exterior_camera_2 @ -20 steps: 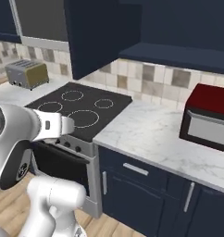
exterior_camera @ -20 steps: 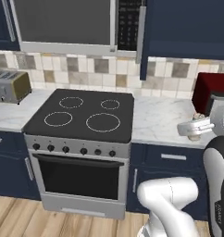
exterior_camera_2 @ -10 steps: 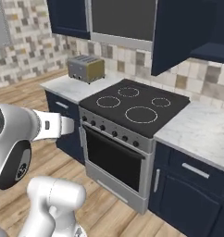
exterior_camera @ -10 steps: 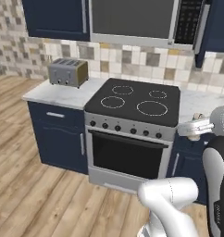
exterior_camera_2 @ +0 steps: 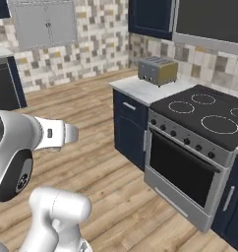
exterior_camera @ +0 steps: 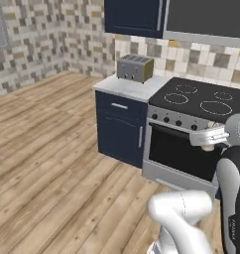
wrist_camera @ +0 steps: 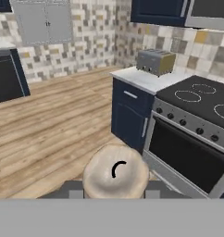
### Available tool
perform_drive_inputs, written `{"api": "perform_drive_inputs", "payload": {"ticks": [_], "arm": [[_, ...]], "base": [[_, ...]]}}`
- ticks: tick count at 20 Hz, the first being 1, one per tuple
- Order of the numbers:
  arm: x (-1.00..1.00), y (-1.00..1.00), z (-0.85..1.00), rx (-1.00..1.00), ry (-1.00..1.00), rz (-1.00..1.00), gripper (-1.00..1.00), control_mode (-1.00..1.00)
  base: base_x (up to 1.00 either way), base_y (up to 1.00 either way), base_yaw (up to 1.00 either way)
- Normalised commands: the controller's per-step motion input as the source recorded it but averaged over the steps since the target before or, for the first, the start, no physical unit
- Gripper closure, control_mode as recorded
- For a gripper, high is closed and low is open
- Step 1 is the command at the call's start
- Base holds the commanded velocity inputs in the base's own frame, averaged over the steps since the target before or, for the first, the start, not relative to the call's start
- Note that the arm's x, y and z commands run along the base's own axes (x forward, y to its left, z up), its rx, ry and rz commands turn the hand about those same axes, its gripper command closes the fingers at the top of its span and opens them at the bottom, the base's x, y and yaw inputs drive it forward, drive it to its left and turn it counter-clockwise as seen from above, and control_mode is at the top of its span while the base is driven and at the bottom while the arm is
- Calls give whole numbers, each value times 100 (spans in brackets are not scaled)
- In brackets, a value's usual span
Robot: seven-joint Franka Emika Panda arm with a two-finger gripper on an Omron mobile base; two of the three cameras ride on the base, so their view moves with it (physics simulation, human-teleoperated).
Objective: Get the candle and the beer from the cabinet and move them to the dining counter.
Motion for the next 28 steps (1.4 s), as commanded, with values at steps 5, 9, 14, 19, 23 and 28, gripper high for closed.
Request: {"api": "perform_drive_inputs", "payload": {"ticks": [5,9,14,19,23,28], "arm": [[0,0,0,0,0,0,100,100],[0,0,0,0,0,0,100,100],[0,0,0,0,0,0,100,100],[0,0,0,0,0,0,100,100],[0,0,0,0,0,0,100,100],[0,0,0,0,0,0,100,100]], "base": [[-33,81,42],[-29,72,44],[-24,62,44],[-19,62,43],[-18,61,44],[-15,66,43]]}}
